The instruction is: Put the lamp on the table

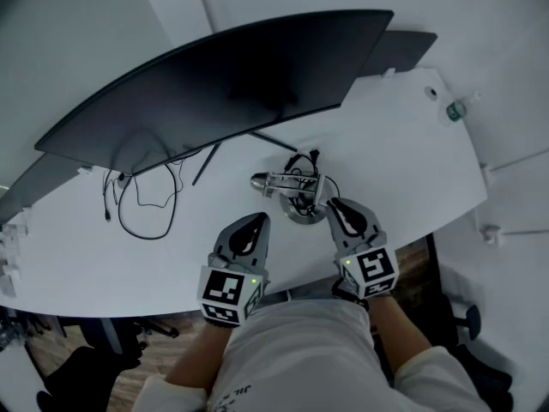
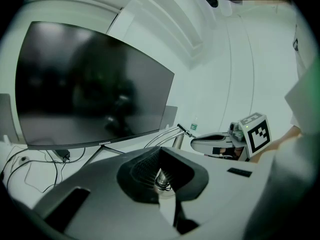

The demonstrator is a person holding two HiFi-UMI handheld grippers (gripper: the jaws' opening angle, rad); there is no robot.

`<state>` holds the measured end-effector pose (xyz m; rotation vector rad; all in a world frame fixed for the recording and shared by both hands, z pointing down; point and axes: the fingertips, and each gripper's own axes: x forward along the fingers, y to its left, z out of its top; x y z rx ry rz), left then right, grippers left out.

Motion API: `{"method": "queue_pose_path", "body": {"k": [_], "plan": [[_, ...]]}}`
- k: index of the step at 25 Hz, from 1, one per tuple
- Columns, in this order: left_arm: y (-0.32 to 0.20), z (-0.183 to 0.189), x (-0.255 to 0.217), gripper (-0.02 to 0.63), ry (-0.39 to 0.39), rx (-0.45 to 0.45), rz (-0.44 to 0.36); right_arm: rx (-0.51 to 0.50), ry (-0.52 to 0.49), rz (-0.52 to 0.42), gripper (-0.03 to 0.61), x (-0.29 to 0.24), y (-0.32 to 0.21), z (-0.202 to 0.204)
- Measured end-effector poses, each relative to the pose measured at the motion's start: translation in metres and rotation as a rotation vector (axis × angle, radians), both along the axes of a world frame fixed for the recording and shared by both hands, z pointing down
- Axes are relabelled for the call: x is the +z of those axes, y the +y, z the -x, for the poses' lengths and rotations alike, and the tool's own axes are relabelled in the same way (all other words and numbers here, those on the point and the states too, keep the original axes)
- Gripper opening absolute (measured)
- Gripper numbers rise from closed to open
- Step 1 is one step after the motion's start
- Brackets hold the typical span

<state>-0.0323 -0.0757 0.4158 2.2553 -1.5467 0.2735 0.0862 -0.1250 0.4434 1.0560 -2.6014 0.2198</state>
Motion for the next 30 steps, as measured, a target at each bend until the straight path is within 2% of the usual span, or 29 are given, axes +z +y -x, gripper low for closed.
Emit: {"method": "queue_pose_path", "body": {"k": [12, 21, 30], "plan": [[0.006, 0.001, -0.012, 0.003, -0.001, 0.005, -0.025, -0.032, 0.009, 0.029, 0.037, -0.022, 0.007, 0.006], [0.001, 0.005, -0.022, 0.003, -0.002, -0.001, -0.048, -0.032, 0.036, 0.092, 0.032, -0.023, 0.018, -0.002], [-0.005, -0.003, -0.024, 0.003, 0.010, 0.020, -0.058, -0.060, 0.001, 0.063, 0.032, -0.053, 0.018, 0.002]]}}
